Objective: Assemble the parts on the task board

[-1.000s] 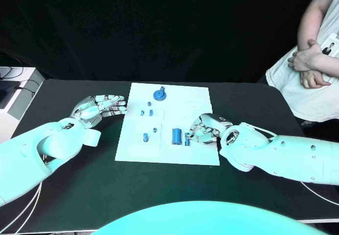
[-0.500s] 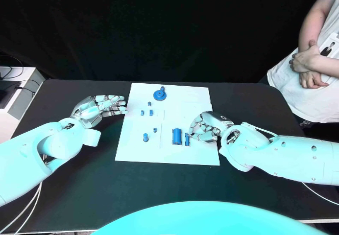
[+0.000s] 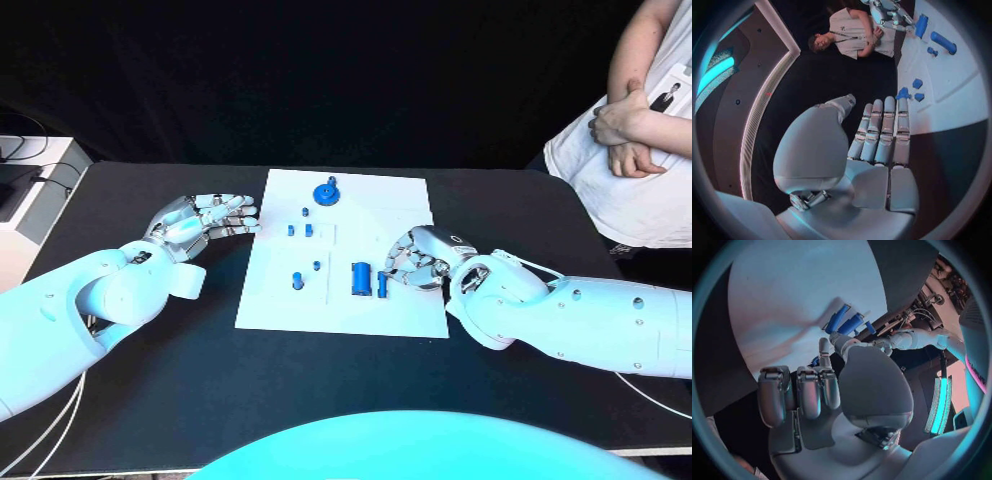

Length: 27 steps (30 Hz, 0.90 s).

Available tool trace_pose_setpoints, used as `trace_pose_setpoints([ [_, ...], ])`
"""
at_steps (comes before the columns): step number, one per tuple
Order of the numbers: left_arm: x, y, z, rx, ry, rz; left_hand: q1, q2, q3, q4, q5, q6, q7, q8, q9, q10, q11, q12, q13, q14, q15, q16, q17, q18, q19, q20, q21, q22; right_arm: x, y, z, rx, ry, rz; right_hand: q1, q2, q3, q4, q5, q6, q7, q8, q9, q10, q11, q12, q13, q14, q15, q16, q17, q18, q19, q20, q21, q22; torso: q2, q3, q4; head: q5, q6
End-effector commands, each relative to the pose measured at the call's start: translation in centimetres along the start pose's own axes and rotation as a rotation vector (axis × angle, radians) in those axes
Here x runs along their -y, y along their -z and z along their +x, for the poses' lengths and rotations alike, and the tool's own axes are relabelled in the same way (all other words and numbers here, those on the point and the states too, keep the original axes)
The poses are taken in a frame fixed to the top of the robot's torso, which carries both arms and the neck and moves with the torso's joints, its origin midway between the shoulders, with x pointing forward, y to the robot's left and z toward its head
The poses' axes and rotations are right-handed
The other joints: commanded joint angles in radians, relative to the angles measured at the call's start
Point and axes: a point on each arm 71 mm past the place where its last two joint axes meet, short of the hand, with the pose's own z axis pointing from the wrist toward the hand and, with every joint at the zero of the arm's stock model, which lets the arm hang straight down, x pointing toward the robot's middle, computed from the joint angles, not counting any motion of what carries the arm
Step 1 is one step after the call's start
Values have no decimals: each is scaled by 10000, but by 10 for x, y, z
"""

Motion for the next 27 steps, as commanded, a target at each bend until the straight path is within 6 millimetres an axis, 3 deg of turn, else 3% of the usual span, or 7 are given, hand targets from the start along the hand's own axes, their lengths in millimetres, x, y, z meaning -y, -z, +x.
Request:
trace_pose_setpoints([
  [1, 1, 0, 2, -156, 19, 94, 81, 40, -72, 13, 19, -23, 43, -63, -8, -77, -5, -46, 14, 50, 31, -35, 9, 123, 84, -20, -63, -8, -2, 0, 2, -214, 118, -165, 105, 2, 4, -65, -63, 21, -45, 43, -21, 1028, -64, 48, 2632, 1032, -82, 34, 2520, -45, 939, -45, 5, 2503, -2, -6, 2, 4, 0],
  [12, 1, 0, 2, -141, 0, 80, 87, 41, -85, 23, 19, -28, 53, -68, -15, -83, 1, -45, 15, 53, 35, -51, 24, 123, 92, -19, -75, -18, -6, -2, 6, -491, 84, -295, 352, 90, 72, -174, -70, 17, -44, 50, -88, 1028, -65, 48, 2632, 1033, -85, 35, 2525, -46, 939, -48, 6, 2504, 3, -1, -1, 15, 0],
  [15, 1, 0, 2, -142, -6, 71, 87, 41, -85, 23, 19, -28, 53, -68, -15, -83, 1, -45, 15, 53, 35, -51, 24, 123, 92, -19, -75, -18, -7, -2, 6, -545, 80, -316, 514, 206, 175, -236, -360, 22, -44, 61, -149, 1028, -64, 48, 2632, 1034, -82, 36, 2526, -46, 939, -47, 10, 2505, 1, -3, -3, 12, 0],
  [17, 1, 0, 2, -144, -11, 66, 87, 36, -92, 27, 18, -34, 60, -72, -18, -88, 6, -46, 15, 54, 36, -57, 29, 123, 95, -19, -79, -21, -7, -2, 7, -586, 81, -325, 614, 283, 263, -286, -318, 26, -53, 71, -177, 1028, -70, 48, 2632, 1033, -87, 35, 2525, -45, 938, -48, 2, 2503, -3, -4, -6, 11, 0],
  [22, 1, 0, 2, -152, -15, 53, 86, 31, -101, 31, 17, -43, 70, -78, -22, -95, 11, -48, 15, 55, 39, -64, 35, 123, 99, -19, -83, -25, -7, -3, 8, -729, 92, -349, 841, 443, 493, -471, -23, 18, -66, 123, -217, 1028, -82, 48, 2632, 1035, -99, 38, 2531, -47, 940, -56, 13, 2506, -3, 0, -6, 5, 0],
  [25, 1, 0, 2, -150, -17, 46, 90, 29, -108, 34, 17, -52, 79, -85, -27, -104, 17, -51, 14, 56, 42, -70, 41, 123, 102, -18, -88, -29, -8, -3, 9, -849, 116, -360, 973, 520, 739, -770, 603, -51, -16, 264, -161, 1028, -46, 48, 2632, 1040, -78, 47, 2552, -53, 946, -50, 44, 2514, -5, 0, -6, 10, 0],
  [27, 1, 0, 2, -147, -18, 43, 90, 29, -108, 34, 17, -52, 79, -85, -27, -104, 17, -51, 14, 56, 42, -70, 41, 123, 102, -18, -88, -29, -8, -3, 9, -891, 125, -361, 996, 562, 843, -890, 786, -99, 19, 325, -127, 1028, -23, 48, 2632, 1042, -62, 50, 2561, -57, 951, -39, 66, 2519, -3, 2, -5, 9, 0],
])
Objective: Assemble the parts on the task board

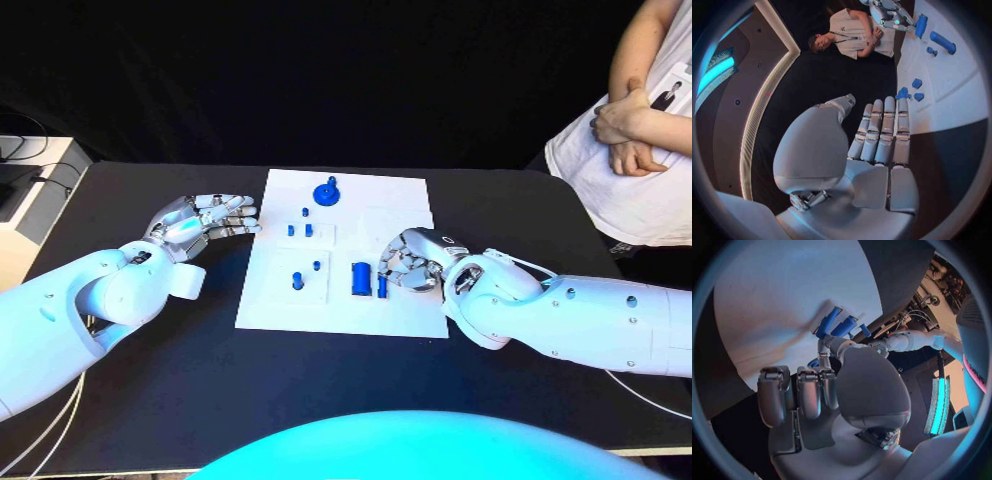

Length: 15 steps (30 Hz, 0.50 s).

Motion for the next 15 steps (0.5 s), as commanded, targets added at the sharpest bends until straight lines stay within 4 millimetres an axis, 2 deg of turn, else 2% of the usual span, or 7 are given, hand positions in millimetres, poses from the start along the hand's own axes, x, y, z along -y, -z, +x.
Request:
trace_pose_setpoints([
  [1, 1, 0, 2, -150, 11, 59, 90, 29, -52, -22, 17, -16, 43, -33, -17, -68, -19, -51, 16, 56, 42, -32, 15, 124, 67, 18, -50, -13, 1, 1, 5, -508, 113, -14, 187, 112, 129, -161, 192, -79, -7, 97, 68, 1029, -17, 48, 2632, 1008, -19, 55, 2571, -57, 951, -34, 67, 2521, 2, 1, 0, 3, 0],
  [4, 0, 0, 2, -141, 8, 56, 92, 28, -59, -17, 18, -25, 53, -40, -21, -76, -13, -53, 15, 58, 45, -39, 22, 124, 71, 18, -54, -17, 2, 1, 6, -555, 101, -4, 195, 128, 177, -206, 198, -96, 5, 119, 80, 1029, -9, 48, 2632, 1007, -11, 54, 2570, -59, 952, -28, 73, 2523, 1, 4, 0, 4, 0],
  [15, 0, 0, 2, -129, 0, 50, 92, 28, -59, -17, 18, -25, 53, -40, -21, -76, -13, -53, 15, 58, 45, -39, 22, 124, 71, 18, -54, -17, 5, 0, 5, -514, -39, 13, -22, 219, 410, -410, -373, -236, 11, 322, 180, 1029, 7, 48, 2632, 1008, 9, 56, 2575, -59, 953, 1, 80, 2524, -3, 5, 3, 8, 0],
])
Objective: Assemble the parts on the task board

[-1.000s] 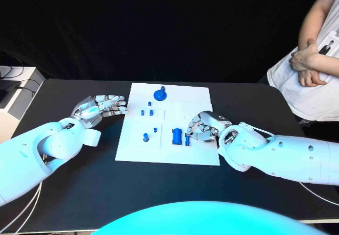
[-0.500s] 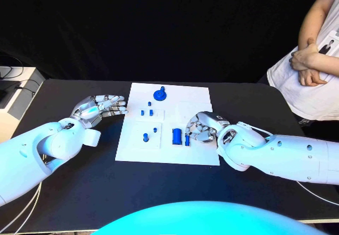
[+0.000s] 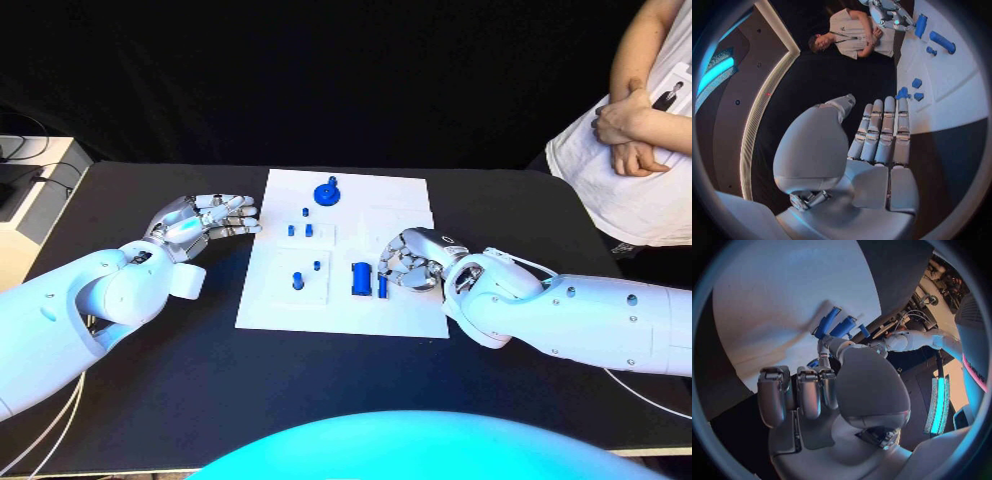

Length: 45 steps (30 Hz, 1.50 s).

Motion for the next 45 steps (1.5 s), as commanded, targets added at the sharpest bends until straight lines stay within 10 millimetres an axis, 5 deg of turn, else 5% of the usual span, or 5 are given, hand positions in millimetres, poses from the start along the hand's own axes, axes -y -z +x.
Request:
trace_pose_setpoints([
  [1, 0, 0, 2, -135, 14, 60, 92, 29, -59, -17, 18, -26, 53, -40, -9, -77, -13, -53, 16, 57, 45, -39, 8, 123, 71, 18, -55, -8, 5, 1, 5, -389, -19, 75, -59, 91, 359, -359, -218, -108, 7, 113, 46, 1029, 6, 48, 2632, 1008, 8, 55, 2572, -58, 952, 2, 34, 2524, -4, 0, 1, -1, 0],
  [4, 0, -1, 2, -139, 15, 61, 92, 29, -59, -17, 18, -26, 53, -40, -9, -77, -13, -53, 16, 57, 45, -39, 8, 123, 71, 18, -55, -8, 6, 1, 5, -333, -75, 42, -123, 183, 520, -508, -822, -202, 10, 229, 91, 1029, 8, 48, 2632, 1009, 11, 57, 2577, -60, 954, 6, 44, 2526, -4, 1, 4, -3, 0],
  [10, 0, -1, 2, -146, 17, 65, 92, 29, -59, -17, 18, -26, 53, -40, -9, -77, -13, -53, 16, 57, 45, -39, 8, 123, 71, 18, -55, -8, 9, 2, 9, -228, -217, -43, -148, 193, 559, -560, -1002, -231, 9, 274, 109, 1029, 9, 48, 2632, 1014, 12, 66, 2599, -63, 958, 7, 64, 2531, -2, 10, -4, 6, 0],
  [37, -1, -1, 2, -137, 21, 122, 120, 41, -84, 1, 21, -44, 69, -56, -27, -102, 3, -51, 18, 66, 56, -76, 43, 122, 90, 21, -81, -30, 13, 9, -4, 1541, -863, -497, -185, 83, 490, -641, -981, -241, 8, 344, 141, 1029, 7, 48, 2632, 1006, 7, 50, 2561, -54, 947, 3, 13, 2518, -24, -7, -15, -23, 0],
  [45, 0, -3, 3, 0, 108, 390, 162, 55, -90, -6, 24, -20, 14, -44, -29, -88, -24, -37, 26, 89, 46, -91, 70, 122, 97, 22, -103, -46, 28, 4, -33, 2693, -2958, -129, -588, -172, 307, -456, -493, -788, 286, -106, -204, 901, 232, -258, 2489, 967, 207, -23, 2399, 24, 847, 126, -425, 2408, -101, -33, -59, -81, 0],
])
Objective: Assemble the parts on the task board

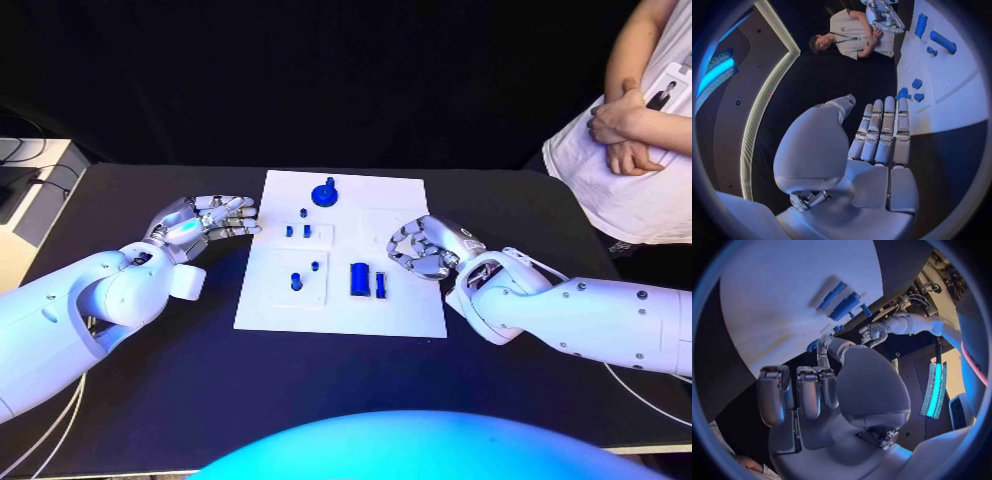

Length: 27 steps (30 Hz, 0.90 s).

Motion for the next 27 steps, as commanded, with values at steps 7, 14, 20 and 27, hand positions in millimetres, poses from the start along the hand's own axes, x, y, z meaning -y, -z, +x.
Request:
trace_pose_setpoints([
  [7, 2, -5, 1, 367, 128, 720, 208, 63, -21, -11, 23, 84, -124, -6, -11, 51, -87, -8, 33, -14, -8, -188, 36, 120, 72, -14, -110, -50, 27, -24, -36, 1347, -3096, 717, -168, -141, -178, 18, 501, -160, 136, -277, -335, 298, 184, -1400, 1870, 718, 163, -518, 1432, 430, 284, 206, -2393, 1801, -215, -80, -75, -85, 0],
  [14, 1, -10, -6, 1192, -87, 920, 315, 74, -69, 16, 20, 15, -170, -37, -71, -203, -31, -85, -89, -470, 137, -886, -38, 101, -148, 90, -429, -251, 47, -51, -47, 1543, -4421, 890, -71, -112, -117, -47, 533, -342, 251, -193, -508, -2360, 280, -6863, -1330, -807, 255, -3812, -2702, 1505, -1685, 304, -9759, -941, -424, -146, -113, -121, 400],
  [20, 8, -22, -15, 2016, -313, 1240, 358, 110, -231, 14, 21, -311, -482, -273, -280, -704, 244, -109, -172, -930, 401, -1665, -282, 91, -261, 219, -744, -486, 55, -74, -49, 1837, -5187, 860, -25, -158, 219, -60, 485, -629, 385, -12, -548, -3615, 474, -11182, -5225, -2646, 492, -8031, -6014, 1678, -2731, 541, -12626, -2904, -544, -137, -149, -111, 980],
  [27, 16, -41, -18, 2456, -306, 1621, 427, 222, -461, -24, 28, -434, -578, -478, -481, -1381, 285, -113, -181, -1309, 569, -2345, -674, 25, -855, 380, -1332, -922, 60, -94, -47, 1986, -5724, 709, -86, -63, 164, -42, 447, -855, 781, -439, -955, -3247, 996, -13926, -9488, -3312, 1098, -11618, -7806, 1664, -3699, 1170, -14296, -5155, -696, -106, -157, 7, 1286],
])
